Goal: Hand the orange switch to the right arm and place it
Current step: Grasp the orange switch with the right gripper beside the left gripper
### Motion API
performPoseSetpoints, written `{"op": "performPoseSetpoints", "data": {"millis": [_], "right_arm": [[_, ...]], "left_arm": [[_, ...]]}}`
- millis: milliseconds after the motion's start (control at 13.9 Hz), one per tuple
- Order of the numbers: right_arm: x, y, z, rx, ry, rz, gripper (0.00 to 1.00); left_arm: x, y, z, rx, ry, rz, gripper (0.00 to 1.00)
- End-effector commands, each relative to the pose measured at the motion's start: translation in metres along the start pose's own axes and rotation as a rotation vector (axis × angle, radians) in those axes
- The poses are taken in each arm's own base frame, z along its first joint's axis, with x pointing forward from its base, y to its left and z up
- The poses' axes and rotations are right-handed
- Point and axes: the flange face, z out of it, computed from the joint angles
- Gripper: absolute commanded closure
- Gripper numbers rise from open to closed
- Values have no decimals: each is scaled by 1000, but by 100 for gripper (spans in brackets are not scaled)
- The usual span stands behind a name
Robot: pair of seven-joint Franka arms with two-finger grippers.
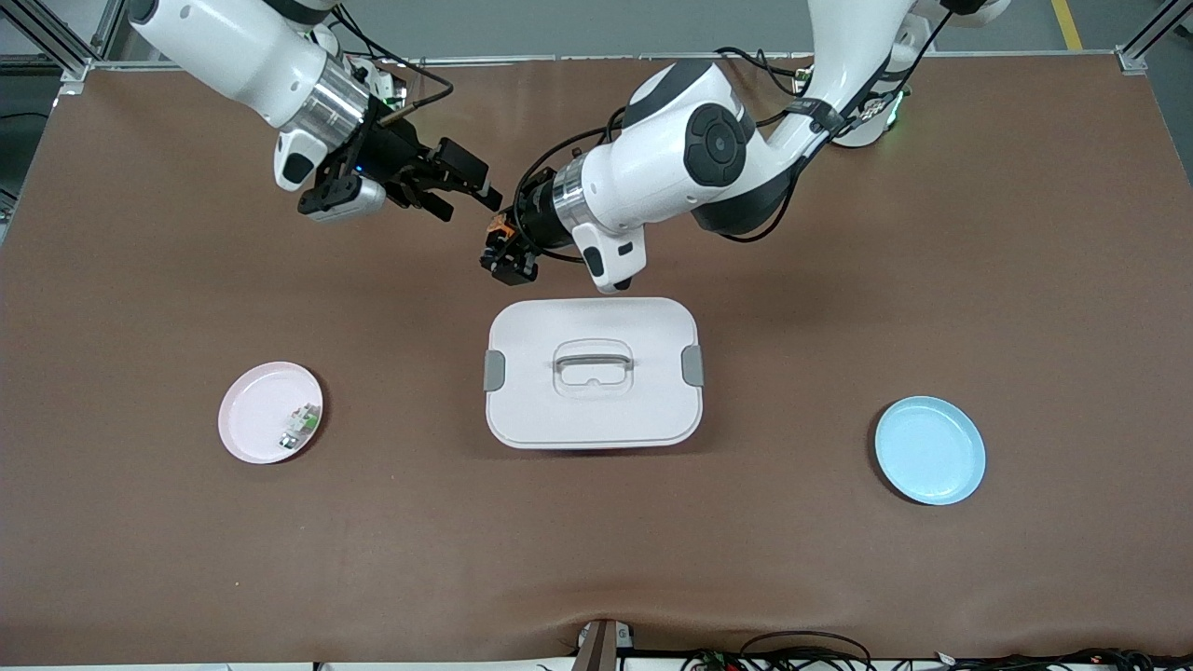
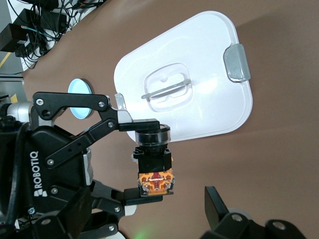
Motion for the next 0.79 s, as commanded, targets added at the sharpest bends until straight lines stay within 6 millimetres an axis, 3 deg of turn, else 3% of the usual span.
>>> {"op": "performPoseSetpoints", "data": {"millis": [0, 360, 720], "right_arm": [[1, 1, 15, -21, 29, -22, 0], [-2, -5, 52, -19, 37, -35, 0], [-2, -4, 58, -24, 30, -33, 0]], "left_arm": [[-6, 2, -3, -18, 7, -7, 100], [-8, 1, -5, -21, 6, -4, 100], [-6, 3, -9, -25, 6, -8, 100]]}}
